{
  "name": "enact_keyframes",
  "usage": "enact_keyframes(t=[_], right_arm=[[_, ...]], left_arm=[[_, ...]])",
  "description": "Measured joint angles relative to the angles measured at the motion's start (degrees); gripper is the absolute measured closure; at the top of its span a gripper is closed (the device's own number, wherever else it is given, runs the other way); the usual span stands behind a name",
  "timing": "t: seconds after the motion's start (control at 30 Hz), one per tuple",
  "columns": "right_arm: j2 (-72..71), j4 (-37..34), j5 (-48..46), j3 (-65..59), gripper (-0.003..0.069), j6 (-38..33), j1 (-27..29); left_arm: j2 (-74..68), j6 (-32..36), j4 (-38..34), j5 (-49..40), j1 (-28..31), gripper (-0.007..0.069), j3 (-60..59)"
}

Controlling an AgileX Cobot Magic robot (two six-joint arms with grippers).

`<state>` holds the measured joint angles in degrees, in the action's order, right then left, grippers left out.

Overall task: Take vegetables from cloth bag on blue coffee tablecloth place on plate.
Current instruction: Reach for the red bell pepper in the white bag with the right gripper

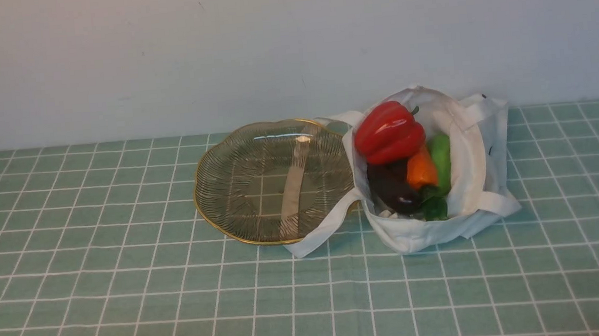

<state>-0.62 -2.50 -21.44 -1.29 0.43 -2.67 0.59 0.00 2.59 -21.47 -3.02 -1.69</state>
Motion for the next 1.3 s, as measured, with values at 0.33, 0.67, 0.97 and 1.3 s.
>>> enact_keyframes(t=[0.33, 0.67, 0.97, 1.3], right_arm=[[0.0, 0.0, 0.0, 0.0, 0.0675, 0.0, 0.0], [0.0, 2.93, -0.18, 0.0, 0.0675, -0.43, 0.0], [0.0, 3.17, -0.18, 0.0, 0.0675, -0.43, 0.0], [0.0, -5.22, 3.82, -0.36, 0.0675, 6.27, 0.0]], left_arm=[[0.0, 0.0, 0.0, 0.0, 0.0, 0.0629, 0.0], [0.0, 0.0, 0.0, 0.0, 0.0, 0.0629, 0.0], [0.0, 0.0, 0.0, 0.0, 0.0, 0.0629, 0.0], [0.0, 0.0, 0.0, 0.0, 0.0, 0.0629, 0.0]])
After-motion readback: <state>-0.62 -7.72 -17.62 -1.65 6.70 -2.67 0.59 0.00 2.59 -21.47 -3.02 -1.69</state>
